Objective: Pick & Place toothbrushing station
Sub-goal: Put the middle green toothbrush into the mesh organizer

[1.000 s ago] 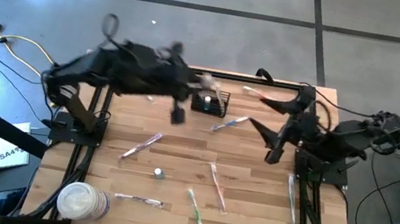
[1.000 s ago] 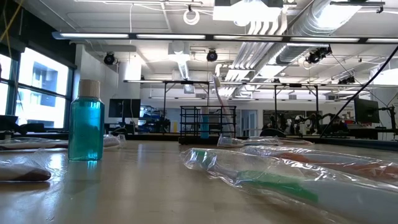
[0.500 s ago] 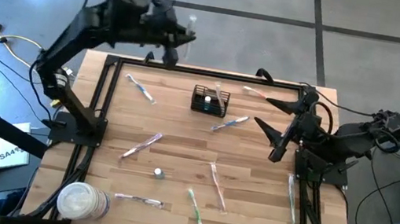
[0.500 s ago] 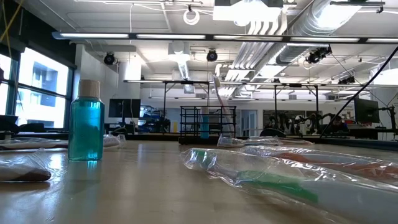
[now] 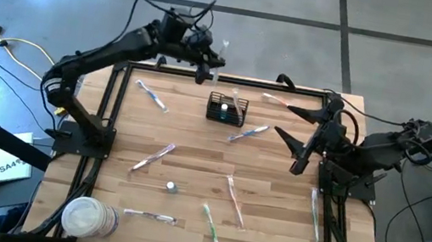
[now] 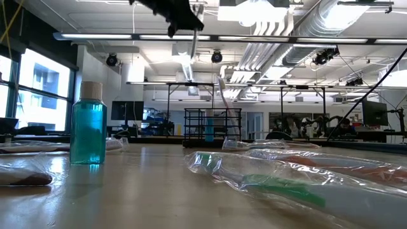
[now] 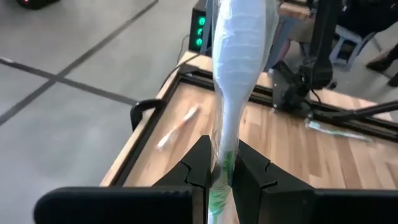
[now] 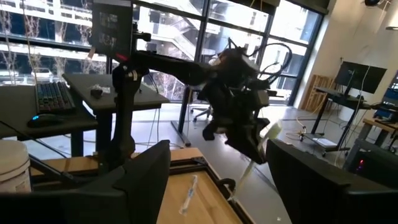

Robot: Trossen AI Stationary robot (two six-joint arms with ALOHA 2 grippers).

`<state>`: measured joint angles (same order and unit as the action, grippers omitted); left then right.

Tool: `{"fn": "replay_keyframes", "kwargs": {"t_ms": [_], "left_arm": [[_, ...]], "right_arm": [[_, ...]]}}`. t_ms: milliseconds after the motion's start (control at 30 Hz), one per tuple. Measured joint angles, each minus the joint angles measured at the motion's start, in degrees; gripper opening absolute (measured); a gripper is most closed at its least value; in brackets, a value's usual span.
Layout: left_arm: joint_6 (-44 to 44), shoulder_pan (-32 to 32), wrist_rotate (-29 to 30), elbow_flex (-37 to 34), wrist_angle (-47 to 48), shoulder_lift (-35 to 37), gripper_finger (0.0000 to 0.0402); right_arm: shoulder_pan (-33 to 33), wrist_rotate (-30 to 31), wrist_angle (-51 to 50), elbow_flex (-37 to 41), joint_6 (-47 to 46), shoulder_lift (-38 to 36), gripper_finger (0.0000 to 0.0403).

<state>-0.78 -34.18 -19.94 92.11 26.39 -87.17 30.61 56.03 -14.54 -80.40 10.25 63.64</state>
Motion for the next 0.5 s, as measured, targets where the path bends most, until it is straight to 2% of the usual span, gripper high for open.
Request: {"fn": "replay_keyframes", "kwargs": {"t_ms": [100, 300, 500], "left_arm": [[0.0, -2.0, -3.5, -6.0, -6.4, 0.7, 0.0032], [-0.1, -4.6, -10.0, -13.6, -18.7, 0.9, 0.0032], [-0.8, -7.4, -12.4, -21.0, -27.6, 0.9, 0.0032]], "right_arm": [[0.0, 0.0, -0.3, 0.0, -0.1, 0.0, 0.0259], [-0.5, 1.0, 0.4, 0.0, 0.5, 0.0, 0.0259], [-2.5, 0.9, 0.6, 0.0, 0.4, 0.0, 0.0259]]}}
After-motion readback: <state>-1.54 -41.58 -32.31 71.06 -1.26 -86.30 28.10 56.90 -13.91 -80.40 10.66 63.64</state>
